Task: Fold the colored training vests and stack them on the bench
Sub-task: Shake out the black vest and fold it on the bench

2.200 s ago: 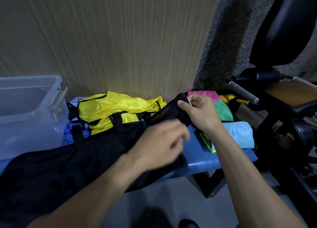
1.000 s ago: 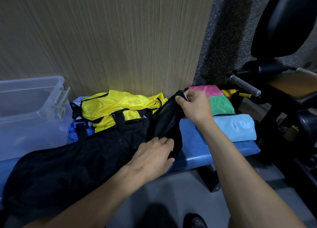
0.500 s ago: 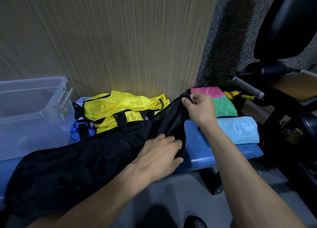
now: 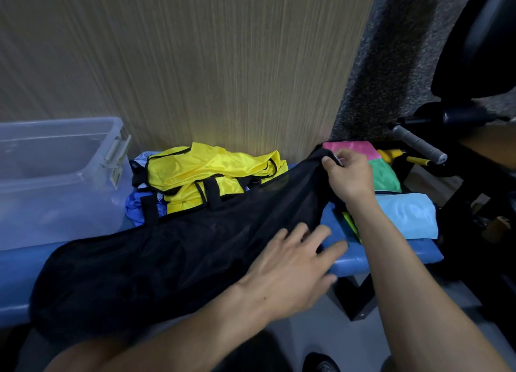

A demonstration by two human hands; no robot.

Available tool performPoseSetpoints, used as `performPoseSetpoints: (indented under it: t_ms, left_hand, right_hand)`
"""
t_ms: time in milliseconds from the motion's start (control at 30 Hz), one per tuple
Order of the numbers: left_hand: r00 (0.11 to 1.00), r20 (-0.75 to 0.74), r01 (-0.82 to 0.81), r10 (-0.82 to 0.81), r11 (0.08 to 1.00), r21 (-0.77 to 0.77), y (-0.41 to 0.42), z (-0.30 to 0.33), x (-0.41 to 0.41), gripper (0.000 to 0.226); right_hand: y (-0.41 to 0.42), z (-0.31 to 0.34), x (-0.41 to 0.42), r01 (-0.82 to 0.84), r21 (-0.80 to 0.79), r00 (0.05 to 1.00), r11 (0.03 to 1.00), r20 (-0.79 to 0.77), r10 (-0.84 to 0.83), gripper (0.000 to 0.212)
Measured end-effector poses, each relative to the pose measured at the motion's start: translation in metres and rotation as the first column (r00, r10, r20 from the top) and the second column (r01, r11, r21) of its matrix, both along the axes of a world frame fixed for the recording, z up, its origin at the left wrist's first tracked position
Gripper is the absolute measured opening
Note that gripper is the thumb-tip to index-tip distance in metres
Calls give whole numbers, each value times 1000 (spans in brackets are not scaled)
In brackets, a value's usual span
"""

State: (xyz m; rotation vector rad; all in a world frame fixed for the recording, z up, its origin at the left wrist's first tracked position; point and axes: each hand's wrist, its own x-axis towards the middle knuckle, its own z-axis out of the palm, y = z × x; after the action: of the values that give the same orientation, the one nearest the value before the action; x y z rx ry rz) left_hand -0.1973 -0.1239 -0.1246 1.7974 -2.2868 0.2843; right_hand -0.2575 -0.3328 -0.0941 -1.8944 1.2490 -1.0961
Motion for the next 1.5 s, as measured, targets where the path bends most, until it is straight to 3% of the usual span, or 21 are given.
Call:
performPoseSetpoints:
  t_ms: [67, 133, 233, 333, 633, 800, 900, 1033, 1133, 1200, 1267, 1367, 1500]
  left_hand:
    - [991, -98, -95, 95, 995, 9, 5, 11, 16, 37]
    - [957, -91, -269, 275, 961, 65, 8, 13, 44, 25]
    - [857, -107, -495, 503, 863, 98, 15, 10, 96, 23]
    - [747, -201, -635, 634, 769, 67, 16, 1, 142, 25]
    - [450, -525, -678, 722, 659, 325, -13, -16, 162, 33]
    - [311, -661, -768, 683, 591, 249, -27, -11, 170, 18]
    - [342, -580, -794, 740, 557, 242, -28, -17, 173, 18]
    - [401, -497, -768, 769, 578, 274, -25, -24, 168, 20]
    - [601, -358, -749, 714, 660, 59, -9, -12, 152, 41]
    - [729, -275, -664, 627, 746, -59, 11, -9, 137, 35]
    - [800, -177, -574, 574, 817, 58, 29, -19, 123, 40]
    - [865, -11, -473, 502, 821, 320, 39, -48, 110, 64]
    - [921, -54, -344, 385, 872, 349, 18, -57, 101, 67]
  right_hand:
    - [-4, -2, -6, 25, 1, 1000, 1000, -12, -25, 18]
    - [-7, -5, -10, 34, 17, 999, 999, 8, -34, 19]
    - [-10, -9, -13, 40, 71, 999, 997, -3, -40, 16]
    - [-11, -10, -14, 34, 105, 999, 994, -43, -29, 19]
    - [-12, -14, -14, -39, 83, 993, 996, -108, 48, 23]
    - [-13, -13, -13, -3, -59, 972, 998, -234, -11, 14]
    - [-14, -16, -9, 15, -119, 949, 993, -311, -51, 20]
    - [-13, -17, -4, 7, -130, 930, 991, -365, -54, 18]
    - [-14, -15, -2, 7, -105, 936, 994, -349, -43, 20]
    - [-14, -11, -1, 20, -89, 949, 996, -313, -47, 21]
    - [-12, -5, -2, 31, -99, 955, 995, -290, -59, 22]
    - [-5, 11, -10, 89, -118, 963, 989, -243, -115, 25]
    - [0, 34, -35, 244, -185, 944, 952, -179, -277, 45]
